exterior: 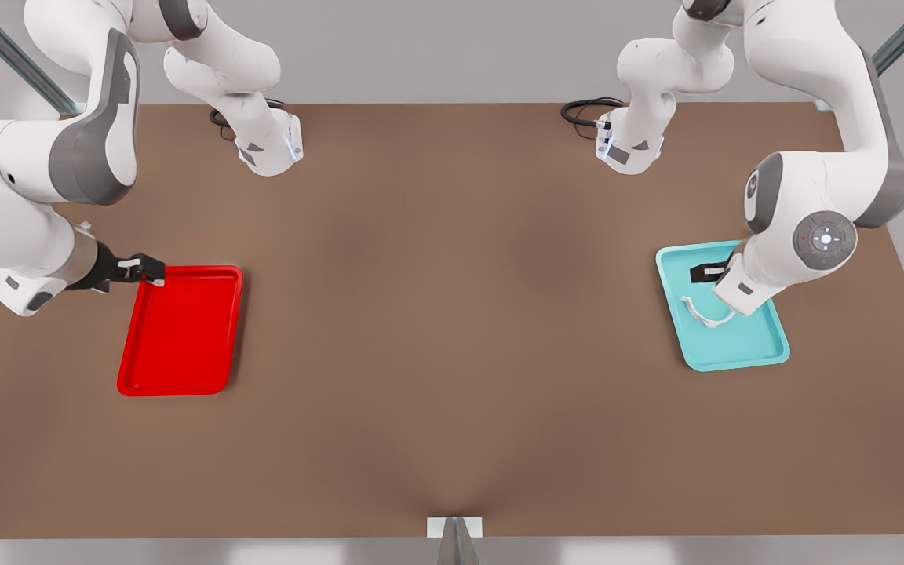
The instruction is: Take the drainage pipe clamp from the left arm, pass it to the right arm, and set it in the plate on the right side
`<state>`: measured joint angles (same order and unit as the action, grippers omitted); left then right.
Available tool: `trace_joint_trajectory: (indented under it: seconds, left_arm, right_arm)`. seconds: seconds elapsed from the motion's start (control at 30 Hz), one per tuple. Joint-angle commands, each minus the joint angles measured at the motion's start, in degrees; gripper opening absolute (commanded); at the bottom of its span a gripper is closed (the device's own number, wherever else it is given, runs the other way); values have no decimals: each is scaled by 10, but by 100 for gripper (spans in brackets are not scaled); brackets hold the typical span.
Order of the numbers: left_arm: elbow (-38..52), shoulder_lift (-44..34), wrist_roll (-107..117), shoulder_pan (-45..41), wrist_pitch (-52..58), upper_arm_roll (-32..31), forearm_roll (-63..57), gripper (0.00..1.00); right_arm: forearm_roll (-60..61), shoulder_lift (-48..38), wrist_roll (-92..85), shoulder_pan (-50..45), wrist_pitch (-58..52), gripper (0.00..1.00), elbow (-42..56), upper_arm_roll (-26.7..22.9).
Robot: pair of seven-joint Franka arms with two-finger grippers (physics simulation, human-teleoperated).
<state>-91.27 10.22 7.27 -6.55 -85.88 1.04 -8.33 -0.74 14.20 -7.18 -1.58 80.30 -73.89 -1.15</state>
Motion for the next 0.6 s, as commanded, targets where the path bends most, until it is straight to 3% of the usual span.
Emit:
trace_joint_trajectory:
  seconds: [0.0, 0.1, 0.17, 0.23, 0.37, 0.57]
  left_arm:
    - [0, 0, -142, 0, -15, 1, 6, 100]
    - [-3, 23, -217, 14, -28, 38, 30, 100]
    - [-89, 73, -385, 74, -221, 40, 51, 100]
    - [-96, 122, -594, 123, -288, 40, 77, 100]
    - [-188, 152, -785, 154, -459, 44, 75, 100]
    - [-210, 190, -1047, 197, -535, 48, 73, 100]
  right_arm:
    - [1, 0, -38, 0, 7, 100, 0, 0]
    - [2, 0, -34, 0, 7, 100, -1, 0]
    - [1, 0, -34, 0, 7, 100, -1, 0]
    - [1, 0, -35, 0, 7, 100, -1, 0]
    - [-1, 0, -33, -1, 7, 100, 0, 0]
    - [-1, 0, -37, 0, 7, 100, -1, 0]
